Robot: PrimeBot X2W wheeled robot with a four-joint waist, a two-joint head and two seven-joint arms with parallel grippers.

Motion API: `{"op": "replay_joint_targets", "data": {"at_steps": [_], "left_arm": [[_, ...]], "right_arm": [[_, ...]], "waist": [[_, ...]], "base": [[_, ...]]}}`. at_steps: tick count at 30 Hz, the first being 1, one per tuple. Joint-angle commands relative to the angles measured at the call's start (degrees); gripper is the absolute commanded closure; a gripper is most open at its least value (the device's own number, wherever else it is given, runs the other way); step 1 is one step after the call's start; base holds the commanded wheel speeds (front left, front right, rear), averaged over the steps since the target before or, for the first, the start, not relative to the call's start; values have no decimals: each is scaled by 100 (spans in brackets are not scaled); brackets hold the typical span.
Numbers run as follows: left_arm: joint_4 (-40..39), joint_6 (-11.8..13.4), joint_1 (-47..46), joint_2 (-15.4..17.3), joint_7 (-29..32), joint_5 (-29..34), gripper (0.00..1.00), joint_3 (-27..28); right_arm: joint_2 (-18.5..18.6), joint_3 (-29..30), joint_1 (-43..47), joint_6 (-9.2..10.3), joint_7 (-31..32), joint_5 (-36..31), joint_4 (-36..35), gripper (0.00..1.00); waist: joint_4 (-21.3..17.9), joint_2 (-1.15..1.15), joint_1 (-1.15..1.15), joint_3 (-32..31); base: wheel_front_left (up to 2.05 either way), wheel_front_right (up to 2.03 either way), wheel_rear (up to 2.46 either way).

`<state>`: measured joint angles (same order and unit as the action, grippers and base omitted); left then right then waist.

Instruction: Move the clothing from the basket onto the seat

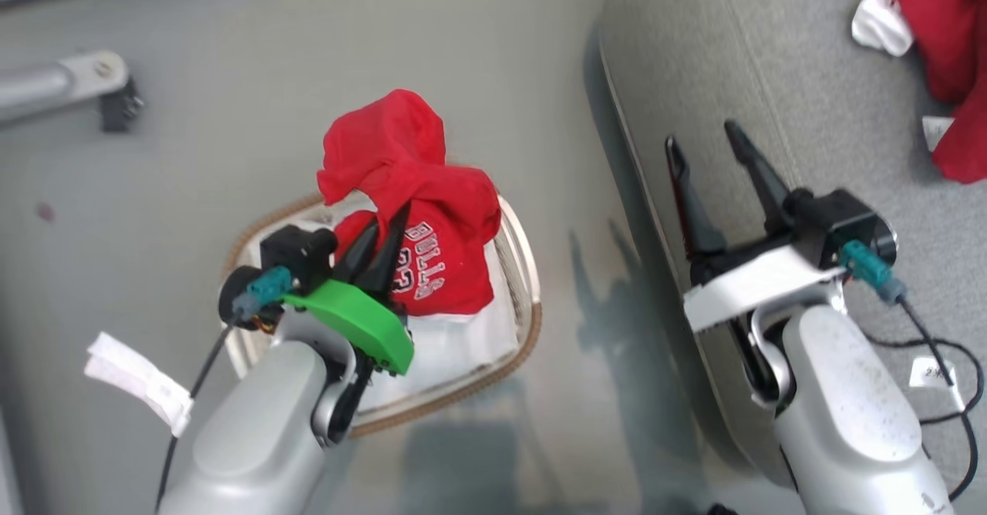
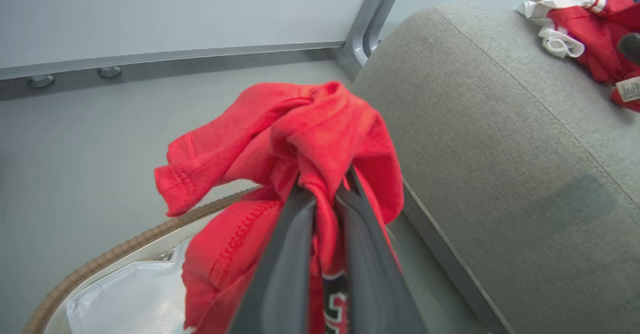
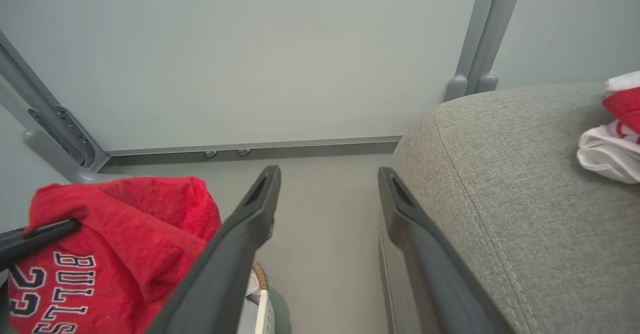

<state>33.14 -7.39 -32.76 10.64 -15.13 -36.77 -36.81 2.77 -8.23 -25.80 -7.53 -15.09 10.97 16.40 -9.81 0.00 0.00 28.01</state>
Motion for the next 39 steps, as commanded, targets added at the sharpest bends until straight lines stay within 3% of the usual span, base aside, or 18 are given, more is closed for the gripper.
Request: {"op": "replay_joint_targets", "data": {"at_steps": [1, 11, 22, 31, 39], "left_arm": [[-160, -15, 215, -55, -3, 114, 100, 94], [-1121, -15, 815, -208, -2, 557, 100, 576], [-1435, -15, 1150, -343, -3, 729, 100, 708], [-1485, -15, 1011, -466, -3, 696, 100, 607], [-1460, -15, 923, -508, -3, 633, 100, 426]], "right_arm": [[28, -14, 188, 8, -12, -48, 68, 0], [28, -109, 900, 8, -11, -53, 389, 0], [24, -384, 1601, 8, -12, -239, 754, 0], [27, -1659, 1209, 8, -11, -898, 906, 0], [29, -2508, 308, 8, -11, -850, 1108, 0]], "waist": [[511, 0, 0, -900], [777, 0, 0, -1808], [978, 0, 0, -2419], [1231, 0, 0, -2375], [1440, 0, 0, -2265]], "base": [[0, 0, 0], [0, 0, 0], [0, 0, 0], [0, 0, 0], [0, 0, 0]]}}
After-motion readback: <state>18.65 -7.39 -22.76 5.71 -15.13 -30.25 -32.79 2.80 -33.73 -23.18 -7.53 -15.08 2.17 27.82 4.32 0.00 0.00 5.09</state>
